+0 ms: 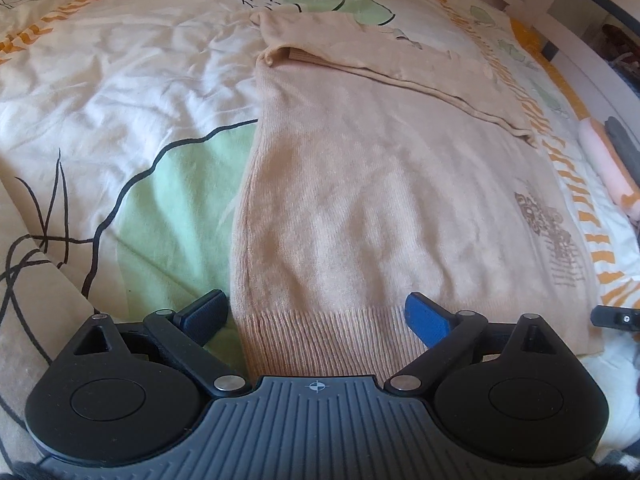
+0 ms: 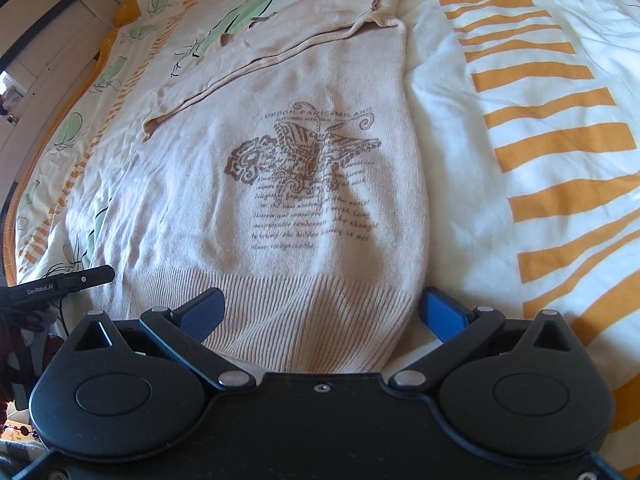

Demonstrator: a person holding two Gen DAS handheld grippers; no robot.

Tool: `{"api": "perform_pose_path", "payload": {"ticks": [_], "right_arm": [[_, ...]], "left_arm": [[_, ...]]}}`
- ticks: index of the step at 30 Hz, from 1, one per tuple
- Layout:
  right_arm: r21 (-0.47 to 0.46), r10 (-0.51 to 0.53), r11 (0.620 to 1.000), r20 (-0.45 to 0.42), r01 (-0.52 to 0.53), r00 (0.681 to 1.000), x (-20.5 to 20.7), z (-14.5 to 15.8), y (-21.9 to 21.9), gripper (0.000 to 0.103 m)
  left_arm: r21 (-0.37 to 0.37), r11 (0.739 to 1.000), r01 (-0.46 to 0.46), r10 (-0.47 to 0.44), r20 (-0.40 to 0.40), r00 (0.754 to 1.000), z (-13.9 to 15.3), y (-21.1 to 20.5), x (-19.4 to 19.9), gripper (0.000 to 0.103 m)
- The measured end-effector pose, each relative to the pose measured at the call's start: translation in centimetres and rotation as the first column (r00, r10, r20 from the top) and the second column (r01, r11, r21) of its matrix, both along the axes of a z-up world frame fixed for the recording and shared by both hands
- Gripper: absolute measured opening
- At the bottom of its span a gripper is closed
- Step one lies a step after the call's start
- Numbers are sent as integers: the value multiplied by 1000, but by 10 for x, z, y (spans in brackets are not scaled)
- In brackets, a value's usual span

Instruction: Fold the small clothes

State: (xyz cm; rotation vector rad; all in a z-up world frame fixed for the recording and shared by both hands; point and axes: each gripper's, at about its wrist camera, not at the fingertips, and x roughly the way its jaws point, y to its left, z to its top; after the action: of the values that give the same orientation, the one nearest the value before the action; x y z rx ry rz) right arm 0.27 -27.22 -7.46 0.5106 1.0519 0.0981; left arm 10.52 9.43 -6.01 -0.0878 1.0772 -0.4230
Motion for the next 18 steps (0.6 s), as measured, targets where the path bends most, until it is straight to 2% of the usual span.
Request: {"api": "perform_pose_path", "payload": {"ticks": [9, 11, 12, 15, 17, 18], "right_arm": [[87, -13, 996, 1, 13, 1000, -5, 3, -11, 102], [93, -13, 996, -3, 13, 1000, -6, 4, -13, 98], [89, -15, 996, -6, 15, 1000, -7, 4, -14, 96], [85, -23, 996, -13, 24, 1000, -9, 5, -17, 83], [91, -34, 995, -19, 35, 999, -11, 3, -20, 63], [103, -39, 994, -26, 42, 999, -11, 1, -21, 56]], "left_arm": [[-22, 1000, 16, -16, -20, 1000, 0, 1, 2, 101], [-22, 1000, 15, -15, -21, 1000, 0, 1, 2, 99], [-17, 1000, 9, -9, -20, 1000, 0, 1, 2, 93], [-21, 1000, -6, 6, -18, 1000, 2, 4, 1, 85], [-17, 1000, -22, 22, -17, 1000, 2, 5, 1, 73], [-14, 999, -31, 30, -15, 999, 3, 6, 1, 61]]}}
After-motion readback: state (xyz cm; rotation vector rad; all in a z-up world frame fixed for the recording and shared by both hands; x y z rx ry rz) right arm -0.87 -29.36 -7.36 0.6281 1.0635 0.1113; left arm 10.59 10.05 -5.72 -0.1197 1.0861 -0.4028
